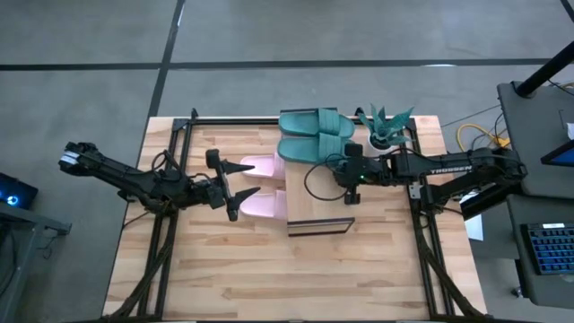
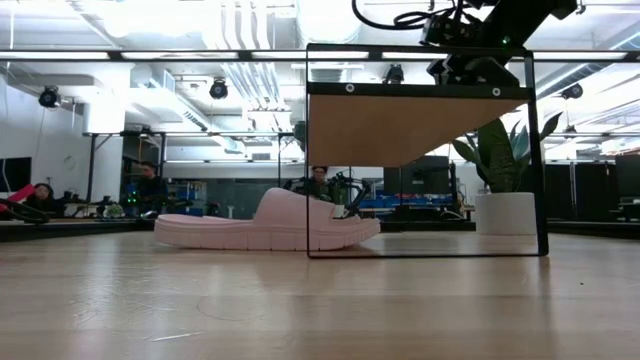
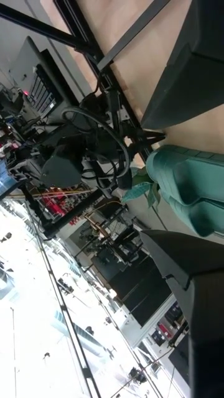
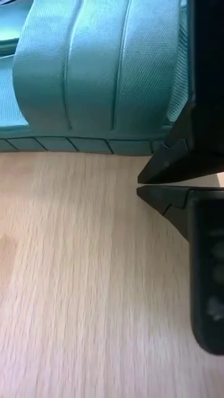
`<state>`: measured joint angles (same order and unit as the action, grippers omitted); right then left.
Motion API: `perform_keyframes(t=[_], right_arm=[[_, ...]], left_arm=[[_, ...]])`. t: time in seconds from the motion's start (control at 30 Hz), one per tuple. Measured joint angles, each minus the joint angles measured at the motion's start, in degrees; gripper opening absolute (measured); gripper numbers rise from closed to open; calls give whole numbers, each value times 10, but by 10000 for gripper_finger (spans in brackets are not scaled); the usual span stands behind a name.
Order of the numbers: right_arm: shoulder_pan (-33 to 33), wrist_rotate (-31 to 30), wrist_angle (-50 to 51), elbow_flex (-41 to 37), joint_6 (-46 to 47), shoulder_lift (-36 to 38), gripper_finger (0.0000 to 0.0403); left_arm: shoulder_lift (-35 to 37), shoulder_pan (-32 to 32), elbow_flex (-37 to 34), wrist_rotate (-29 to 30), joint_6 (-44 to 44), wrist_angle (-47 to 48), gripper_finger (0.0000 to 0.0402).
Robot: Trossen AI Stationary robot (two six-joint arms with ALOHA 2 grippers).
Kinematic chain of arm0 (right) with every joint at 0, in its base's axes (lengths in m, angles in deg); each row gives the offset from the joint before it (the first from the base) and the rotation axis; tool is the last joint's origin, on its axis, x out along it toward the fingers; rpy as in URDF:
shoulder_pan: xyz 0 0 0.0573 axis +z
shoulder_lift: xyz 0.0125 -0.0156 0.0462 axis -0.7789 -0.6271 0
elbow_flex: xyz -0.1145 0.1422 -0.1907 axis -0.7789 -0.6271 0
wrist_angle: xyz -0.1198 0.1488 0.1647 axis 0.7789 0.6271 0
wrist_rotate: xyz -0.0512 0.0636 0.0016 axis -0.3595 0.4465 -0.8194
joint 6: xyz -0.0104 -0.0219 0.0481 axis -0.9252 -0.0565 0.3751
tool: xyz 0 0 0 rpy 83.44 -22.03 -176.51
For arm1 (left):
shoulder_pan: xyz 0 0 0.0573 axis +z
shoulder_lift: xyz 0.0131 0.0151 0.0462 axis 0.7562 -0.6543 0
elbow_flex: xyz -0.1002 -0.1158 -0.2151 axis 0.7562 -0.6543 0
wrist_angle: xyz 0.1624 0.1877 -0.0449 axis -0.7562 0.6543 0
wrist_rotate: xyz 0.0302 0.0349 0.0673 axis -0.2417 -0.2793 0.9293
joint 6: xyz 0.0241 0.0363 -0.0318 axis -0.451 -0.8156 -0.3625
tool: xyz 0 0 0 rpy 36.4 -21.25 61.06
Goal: Pick and place slides into the shelf
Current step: Put the green slide on the shelf
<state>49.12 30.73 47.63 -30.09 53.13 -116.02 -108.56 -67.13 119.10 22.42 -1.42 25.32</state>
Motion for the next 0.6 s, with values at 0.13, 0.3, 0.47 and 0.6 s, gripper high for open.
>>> perform_keyframes(t=[0.13, 0.3, 0.47, 0.6], right_arm=[[0, -36, 6, 0, -6, 0, 9], [0, -99, 16, 0, -10, 2, 9], [0, -105, 18, 0, -10, 3, 9], [0, -131, 18, 0, -9, 4, 9]], left_arm=[[0, 0, 0, 0, 0, 0, 263], [0, 0, 0, 0, 0, 0, 263], [0, 0, 0, 0, 0, 0, 263], [0, 0, 0, 0, 0, 1, 263]])
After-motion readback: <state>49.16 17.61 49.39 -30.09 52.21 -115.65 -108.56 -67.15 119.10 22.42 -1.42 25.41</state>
